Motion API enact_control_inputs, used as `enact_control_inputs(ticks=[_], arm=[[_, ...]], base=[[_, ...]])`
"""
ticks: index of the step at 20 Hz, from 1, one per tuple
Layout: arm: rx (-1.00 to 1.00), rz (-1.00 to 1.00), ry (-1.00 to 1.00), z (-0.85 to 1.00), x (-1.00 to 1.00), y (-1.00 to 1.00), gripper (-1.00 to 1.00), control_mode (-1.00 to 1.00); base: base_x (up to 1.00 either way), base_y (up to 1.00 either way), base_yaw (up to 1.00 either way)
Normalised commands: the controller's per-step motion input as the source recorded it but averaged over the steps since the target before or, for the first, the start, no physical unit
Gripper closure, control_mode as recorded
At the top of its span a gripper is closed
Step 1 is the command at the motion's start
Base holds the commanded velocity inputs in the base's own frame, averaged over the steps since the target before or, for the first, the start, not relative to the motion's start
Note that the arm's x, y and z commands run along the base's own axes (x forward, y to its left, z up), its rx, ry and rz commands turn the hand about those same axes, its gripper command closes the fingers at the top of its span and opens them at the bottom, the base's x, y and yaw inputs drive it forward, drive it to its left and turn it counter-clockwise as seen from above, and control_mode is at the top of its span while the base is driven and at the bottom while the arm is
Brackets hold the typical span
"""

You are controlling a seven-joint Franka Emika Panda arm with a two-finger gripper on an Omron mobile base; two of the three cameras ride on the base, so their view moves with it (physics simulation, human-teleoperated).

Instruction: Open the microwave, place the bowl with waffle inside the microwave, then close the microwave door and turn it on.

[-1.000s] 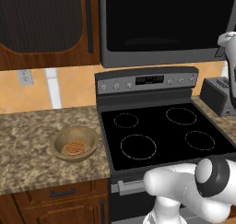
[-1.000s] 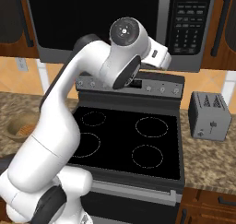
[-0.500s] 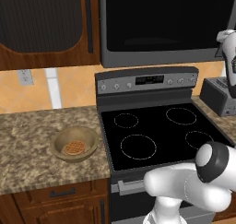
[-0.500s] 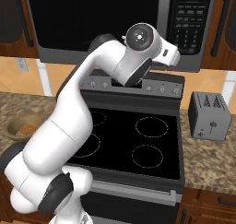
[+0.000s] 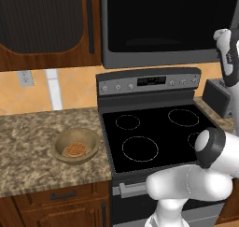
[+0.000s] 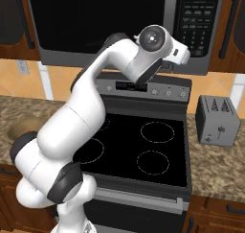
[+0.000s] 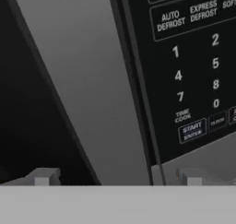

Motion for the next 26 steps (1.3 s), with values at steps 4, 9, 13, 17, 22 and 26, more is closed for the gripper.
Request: enact_control_inputs(ticks=[4,9,13,17,22,26], arm=[[0.0,0.04,0.0,0.0,0.56,-0.12,-1.0,-1.0],[0.0,0.01,0.0,0.0,0.44,-0.29,-1.0,-1.0],[-0.05,0.0,-0.11,-0.37,0.46,0.05,-1.0,-1.0],[-0.21,0.01,-0.5,-1.0,0.14,0.6,-1.0,-1.0],[-0.3,-0.01,-0.34,-1.0,0.5,0.98,1.0,-1.0],[-0.13,0.0,-0.02,-0.39,1.0,0.9,1.0,-1.0]], base=[[0.0,0.0,0.0],[0.0,0.0,0.0],[0.0,0.0,0.0],[0.0,0.0,0.0],[0.0,0.0,0.0],[0.0,0.0,0.0]])
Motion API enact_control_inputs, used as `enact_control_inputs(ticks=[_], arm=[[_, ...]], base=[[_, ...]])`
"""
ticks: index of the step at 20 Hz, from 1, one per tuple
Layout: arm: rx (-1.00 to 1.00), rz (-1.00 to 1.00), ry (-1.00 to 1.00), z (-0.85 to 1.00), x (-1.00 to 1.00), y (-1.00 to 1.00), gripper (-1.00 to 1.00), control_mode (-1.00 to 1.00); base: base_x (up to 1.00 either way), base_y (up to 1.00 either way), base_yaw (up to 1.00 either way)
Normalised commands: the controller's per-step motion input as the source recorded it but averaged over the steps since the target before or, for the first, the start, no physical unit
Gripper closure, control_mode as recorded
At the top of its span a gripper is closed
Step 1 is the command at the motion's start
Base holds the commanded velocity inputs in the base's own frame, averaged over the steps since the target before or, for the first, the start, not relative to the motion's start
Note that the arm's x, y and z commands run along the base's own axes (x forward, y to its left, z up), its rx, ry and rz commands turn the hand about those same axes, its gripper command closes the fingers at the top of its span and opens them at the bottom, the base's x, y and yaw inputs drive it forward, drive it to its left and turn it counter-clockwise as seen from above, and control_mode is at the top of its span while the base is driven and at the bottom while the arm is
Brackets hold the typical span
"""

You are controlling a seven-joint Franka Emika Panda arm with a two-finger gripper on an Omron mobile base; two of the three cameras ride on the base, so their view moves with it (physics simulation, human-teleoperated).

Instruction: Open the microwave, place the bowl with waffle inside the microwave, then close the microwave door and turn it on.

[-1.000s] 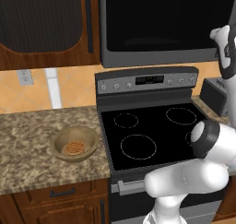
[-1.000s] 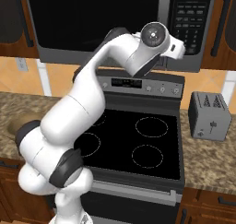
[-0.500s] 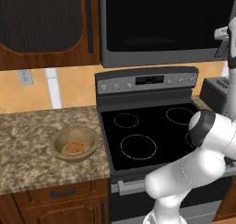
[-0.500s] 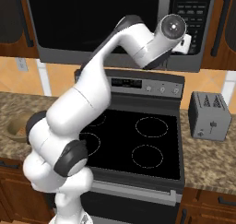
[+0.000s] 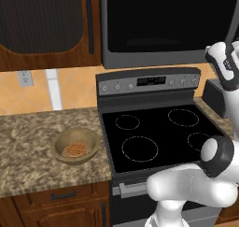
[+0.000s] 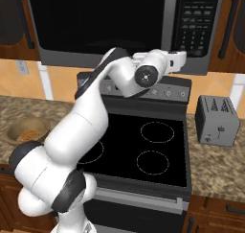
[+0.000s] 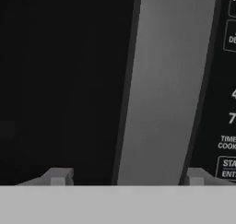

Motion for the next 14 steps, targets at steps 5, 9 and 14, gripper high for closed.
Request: enact_control_inputs(ticks=[5,9,14], arm=[[0.0,0.09,0.13,0.01,0.87,0.58,1.0,-1.0],[0.0,0.28,0.36,0.4,0.12,0.94,1.0,-1.0],[-0.03,0.41,0.34,0.76,-0.36,0.78,1.0,-1.0]], base=[[0.0,0.0,0.0],[0.0,0.0,0.0],[0.0,0.0,0.0]])
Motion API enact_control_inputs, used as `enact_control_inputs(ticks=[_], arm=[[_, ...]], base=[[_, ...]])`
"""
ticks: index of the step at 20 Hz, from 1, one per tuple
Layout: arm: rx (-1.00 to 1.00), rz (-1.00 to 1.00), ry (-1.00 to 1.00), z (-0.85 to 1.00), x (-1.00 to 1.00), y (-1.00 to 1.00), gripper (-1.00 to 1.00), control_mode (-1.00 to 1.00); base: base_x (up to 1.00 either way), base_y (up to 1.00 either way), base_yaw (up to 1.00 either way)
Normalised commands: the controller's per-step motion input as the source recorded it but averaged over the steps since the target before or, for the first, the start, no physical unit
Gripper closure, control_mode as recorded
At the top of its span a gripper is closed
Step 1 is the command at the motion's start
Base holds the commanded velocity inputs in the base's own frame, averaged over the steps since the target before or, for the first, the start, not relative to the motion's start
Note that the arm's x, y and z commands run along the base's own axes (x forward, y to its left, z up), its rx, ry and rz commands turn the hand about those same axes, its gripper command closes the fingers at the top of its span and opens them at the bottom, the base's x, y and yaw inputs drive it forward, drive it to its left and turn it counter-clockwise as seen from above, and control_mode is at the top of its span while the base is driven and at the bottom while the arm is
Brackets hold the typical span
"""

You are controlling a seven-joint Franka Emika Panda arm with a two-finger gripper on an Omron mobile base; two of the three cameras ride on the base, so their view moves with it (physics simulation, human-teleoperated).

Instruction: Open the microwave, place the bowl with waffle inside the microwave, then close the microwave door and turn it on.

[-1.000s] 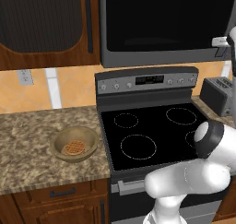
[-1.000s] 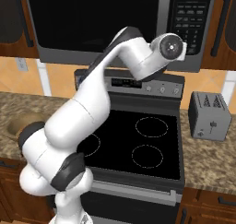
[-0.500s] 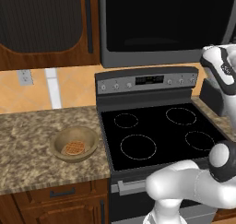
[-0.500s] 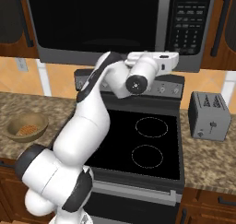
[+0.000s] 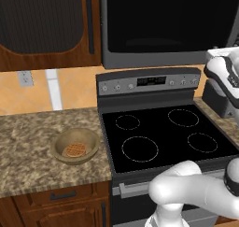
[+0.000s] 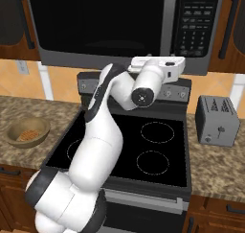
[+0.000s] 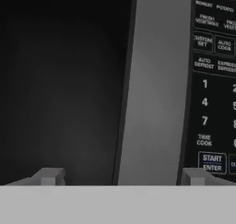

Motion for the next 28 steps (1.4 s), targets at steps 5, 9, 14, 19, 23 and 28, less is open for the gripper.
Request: enact_control_inputs(ticks=[5,9,14,19,23,28], arm=[[-0.08,0.44,0.16,0.82,-0.95,0.61,1.0,-1.0],[-0.1,0.39,0.09,0.58,-1.0,0.55,1.0,-1.0],[-0.18,0.3,0.08,0.49,-1.0,0.66,1.0,-1.0],[-0.29,0.2,0.04,0.44,-1.0,0.89,1.0,-1.0],[-0.37,0.18,0.04,0.38,-1.0,1.0,1.0,-1.0],[-0.42,0.18,0.06,0.31,-1.0,1.0,1.0,-1.0]], base=[[0.0,0.0,0.0],[0.0,0.0,0.0],[0.0,0.0,0.0],[0.0,0.0,0.0],[0.0,0.0,0.0],[0.0,0.0,0.0]])
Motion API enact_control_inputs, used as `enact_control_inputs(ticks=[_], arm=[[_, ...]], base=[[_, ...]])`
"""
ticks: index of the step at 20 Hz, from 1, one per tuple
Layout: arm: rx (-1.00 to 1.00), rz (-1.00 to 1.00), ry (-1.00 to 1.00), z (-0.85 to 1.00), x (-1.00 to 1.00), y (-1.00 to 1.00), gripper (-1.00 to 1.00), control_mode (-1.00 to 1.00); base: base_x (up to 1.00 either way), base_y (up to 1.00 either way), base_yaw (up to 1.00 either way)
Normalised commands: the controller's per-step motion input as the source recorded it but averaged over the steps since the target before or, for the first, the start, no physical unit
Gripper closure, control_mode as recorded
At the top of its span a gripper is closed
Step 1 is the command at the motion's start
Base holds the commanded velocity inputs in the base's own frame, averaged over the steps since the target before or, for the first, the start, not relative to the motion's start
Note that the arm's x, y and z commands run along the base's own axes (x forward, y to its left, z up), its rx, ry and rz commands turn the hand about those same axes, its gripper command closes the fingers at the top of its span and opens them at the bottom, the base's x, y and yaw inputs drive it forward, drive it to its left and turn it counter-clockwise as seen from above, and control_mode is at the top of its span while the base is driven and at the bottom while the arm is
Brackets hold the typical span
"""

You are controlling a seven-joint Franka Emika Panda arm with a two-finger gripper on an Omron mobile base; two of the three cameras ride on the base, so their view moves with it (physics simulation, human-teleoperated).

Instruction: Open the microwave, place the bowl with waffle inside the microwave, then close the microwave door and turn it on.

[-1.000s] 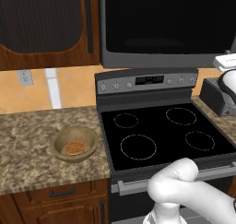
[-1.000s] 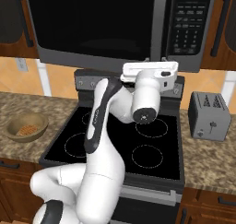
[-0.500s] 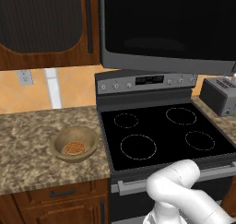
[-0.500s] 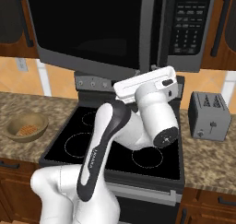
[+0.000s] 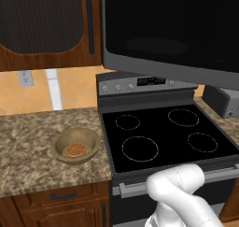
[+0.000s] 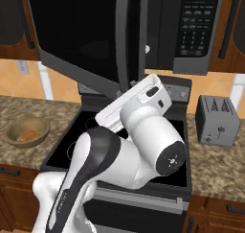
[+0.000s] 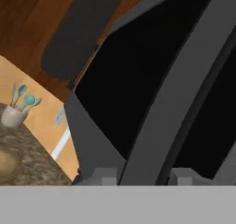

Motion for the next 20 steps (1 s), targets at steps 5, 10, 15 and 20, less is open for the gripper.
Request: enact_control_inputs(ticks=[5,10,15,20], arm=[[-0.47,0.17,0.07,0.11,-1.0,1.0,1.0,-1.0],[-0.47,0.17,0.08,0.11,-1.0,1.0,1.0,-1.0],[-0.19,0.05,-0.11,0.06,-1.0,0.22,1.0,-1.0],[0.28,-0.01,-0.34,-0.44,-1.0,-1.0,1.0,-1.0]], base=[[0.0,0.0,0.0],[0.0,0.0,0.0],[0.0,0.0,0.0],[0.0,0.0,0.0]])
